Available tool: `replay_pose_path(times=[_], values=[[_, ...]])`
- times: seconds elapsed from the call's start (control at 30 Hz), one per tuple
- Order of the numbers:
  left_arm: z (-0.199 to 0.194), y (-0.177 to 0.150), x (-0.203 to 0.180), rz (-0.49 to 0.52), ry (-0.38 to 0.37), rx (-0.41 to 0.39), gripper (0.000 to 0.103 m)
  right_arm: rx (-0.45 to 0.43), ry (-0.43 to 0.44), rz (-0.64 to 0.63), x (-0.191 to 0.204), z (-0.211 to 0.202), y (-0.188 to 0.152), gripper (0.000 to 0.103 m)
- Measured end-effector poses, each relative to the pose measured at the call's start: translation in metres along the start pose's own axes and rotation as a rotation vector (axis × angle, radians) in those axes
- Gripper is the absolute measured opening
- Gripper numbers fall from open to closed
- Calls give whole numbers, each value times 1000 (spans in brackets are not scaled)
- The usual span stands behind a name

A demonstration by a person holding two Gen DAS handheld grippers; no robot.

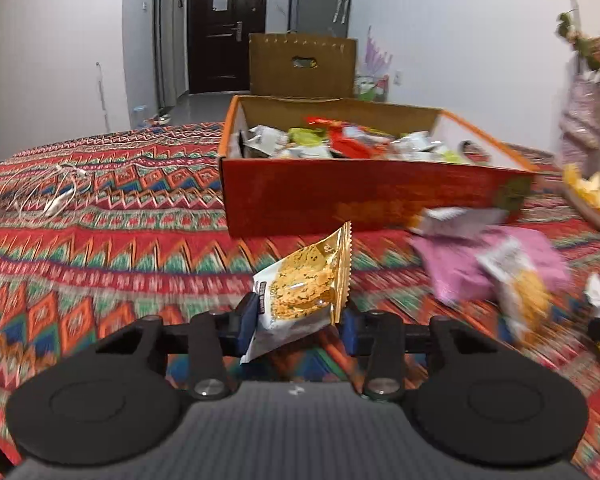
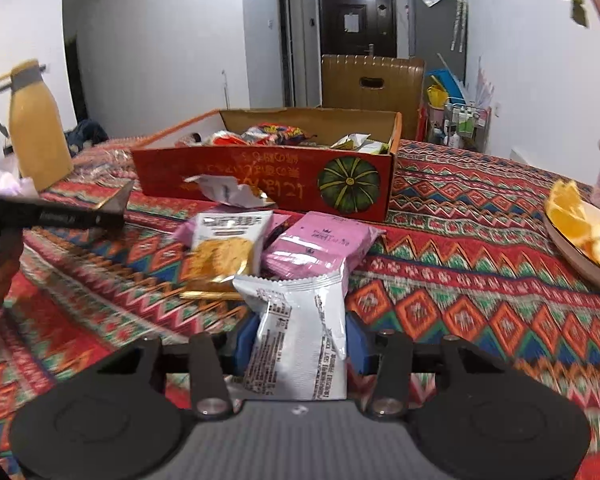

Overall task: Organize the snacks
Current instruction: 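Grasp biscuit packet with left tool while right tool grasps white packet, then lift both held packets and carry them toward the orange box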

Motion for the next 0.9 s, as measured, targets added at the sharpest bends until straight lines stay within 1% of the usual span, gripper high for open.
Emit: replay_pose_path(times=[0.07,0.2,0.33,0.43,0.5,0.57,0.7,0.77,0.9], values=[[-32,-8,-8,-25,-41,-19,41,-12,-5,23,5,-19,-6,46],[-94,-28,-20,-65,-86,-37,41,-29,-8,80,19,-62,-22,46],[-159,-46,-31,-124,-107,-77,41,-67,-13,101,41,-108,-36,46],[-198,-60,-39,-172,-130,-93,41,-98,-24,110,55,-136,-43,46],[-217,-69,-42,-195,-140,-95,41,-115,-26,97,67,-154,-48,46],[-237,-78,-46,-190,-145,-100,41,-125,-17,75,81,-170,-53,46],[-267,-85,-48,-185,-142,-131,41,-133,8,51,104,-192,-65,46],[-278,-86,-48,-183,-146,-148,41,-132,19,48,112,-199,-71,46],[-293,-89,-46,-190,-139,-167,41,-133,15,48,119,-209,-77,46]])
Point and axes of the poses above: each gripper's, at about its wrist camera, not at the fingertips, and z roughly the way its jaws point, x to its left, y to its top, the point moved 8 cm from there along z, roughly the way its jaws point, and after that the axes turned 8 degrees about -x, right-handed, at the moved point
